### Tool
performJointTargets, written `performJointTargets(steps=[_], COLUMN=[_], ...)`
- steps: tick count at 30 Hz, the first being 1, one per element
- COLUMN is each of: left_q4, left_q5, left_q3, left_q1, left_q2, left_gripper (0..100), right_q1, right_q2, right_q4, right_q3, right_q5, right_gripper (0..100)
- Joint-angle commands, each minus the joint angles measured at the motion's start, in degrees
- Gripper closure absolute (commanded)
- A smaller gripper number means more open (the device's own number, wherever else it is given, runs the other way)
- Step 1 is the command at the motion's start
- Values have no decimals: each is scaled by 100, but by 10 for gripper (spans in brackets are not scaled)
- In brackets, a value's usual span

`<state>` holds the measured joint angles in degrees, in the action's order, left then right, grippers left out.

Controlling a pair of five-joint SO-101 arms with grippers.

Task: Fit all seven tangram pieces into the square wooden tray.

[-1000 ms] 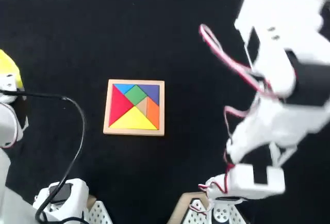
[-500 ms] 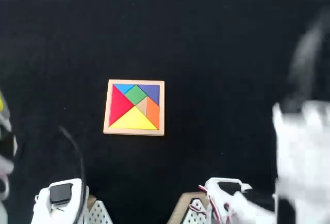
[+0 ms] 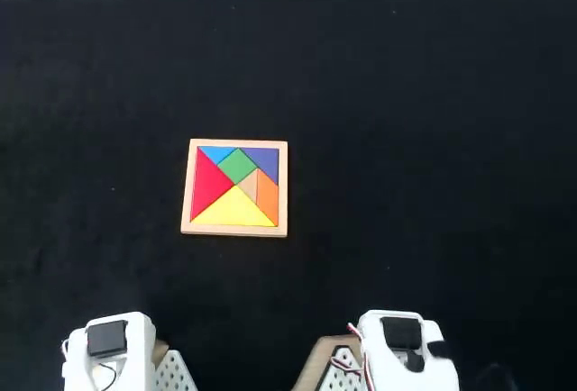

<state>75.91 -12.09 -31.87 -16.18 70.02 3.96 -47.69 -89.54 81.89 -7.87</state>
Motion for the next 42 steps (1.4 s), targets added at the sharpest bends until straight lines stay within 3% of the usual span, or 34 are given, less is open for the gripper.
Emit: performJointTargets(steps=[1, 7, 14, 21, 30, 38, 42], left_q4=[-88, -123, -114, -44, 1521, 1582, 1204], left_q5=[26, 9, 9, 35, 44, 53, 387], left_q3=[48, 40, 40, 127, 1657, 4330, 5868], left_q1=[31, 31, -4, -549, -497, -505, -514], left_q2=[475, 1284, 2435, 3411, 3437, 3437, 3437], left_gripper=[966, 966, 966, 966, 966, 966, 966], right_q1=[-26, 18, 932, 1723, 1741, 1741, 1741], right_q2=[-488, -1798, -2985, -4277, -5710, -6035, -6070], right_q4=[-176, -1143, -1125, -1134, -1116, -923, -229], right_q3=[13, -31, -22, -224, -4391, -7916, -9657], right_q5=[44, 44, 9, 0, 9, -9, -26], right_gripper=[986, 986, 986, 986, 986, 986, 986])
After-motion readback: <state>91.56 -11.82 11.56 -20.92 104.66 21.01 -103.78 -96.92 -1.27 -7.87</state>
